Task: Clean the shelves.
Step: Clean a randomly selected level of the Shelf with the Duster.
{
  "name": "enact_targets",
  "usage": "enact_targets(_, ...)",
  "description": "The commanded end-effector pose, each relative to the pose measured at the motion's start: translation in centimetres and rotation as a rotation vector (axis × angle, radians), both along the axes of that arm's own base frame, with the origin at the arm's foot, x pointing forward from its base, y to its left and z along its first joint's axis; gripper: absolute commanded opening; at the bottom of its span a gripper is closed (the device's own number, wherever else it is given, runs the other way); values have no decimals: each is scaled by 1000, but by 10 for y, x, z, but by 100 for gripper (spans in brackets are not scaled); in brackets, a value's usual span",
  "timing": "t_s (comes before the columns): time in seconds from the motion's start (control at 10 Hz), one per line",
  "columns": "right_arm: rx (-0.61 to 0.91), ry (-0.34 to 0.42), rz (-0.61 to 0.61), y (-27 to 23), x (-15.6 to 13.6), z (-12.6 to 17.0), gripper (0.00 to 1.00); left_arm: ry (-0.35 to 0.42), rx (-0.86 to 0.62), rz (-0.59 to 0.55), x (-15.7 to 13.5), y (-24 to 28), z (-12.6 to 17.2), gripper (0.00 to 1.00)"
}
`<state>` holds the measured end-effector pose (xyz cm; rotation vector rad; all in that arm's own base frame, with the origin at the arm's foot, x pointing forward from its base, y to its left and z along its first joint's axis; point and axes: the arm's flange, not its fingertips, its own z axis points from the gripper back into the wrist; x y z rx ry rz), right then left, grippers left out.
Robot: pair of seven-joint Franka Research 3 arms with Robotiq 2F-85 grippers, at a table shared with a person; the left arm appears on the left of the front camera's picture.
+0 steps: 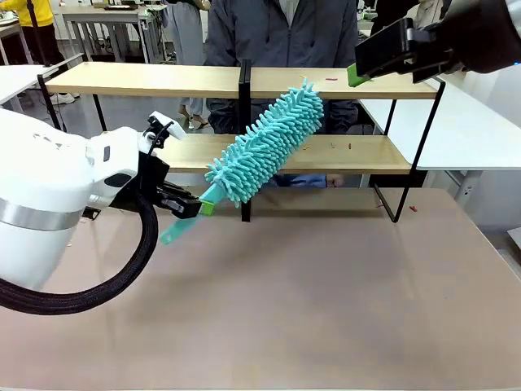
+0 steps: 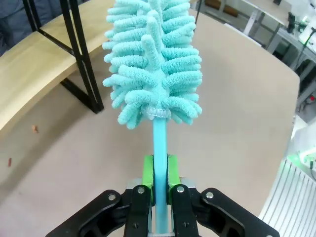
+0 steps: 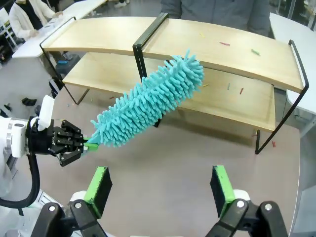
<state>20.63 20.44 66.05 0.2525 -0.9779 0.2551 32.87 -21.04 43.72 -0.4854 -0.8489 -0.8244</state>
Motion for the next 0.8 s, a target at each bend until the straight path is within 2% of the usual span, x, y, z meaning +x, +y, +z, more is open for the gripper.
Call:
enact_targets(0.0, 6, 1, -3, -1, 0, -1, 100, 9, 2, -29, -7, -13, 5, 12)
enact_targets(0.7, 6, 1, -3, -1, 0, -1, 100, 9, 2, -29, -7, -13, 5, 12)
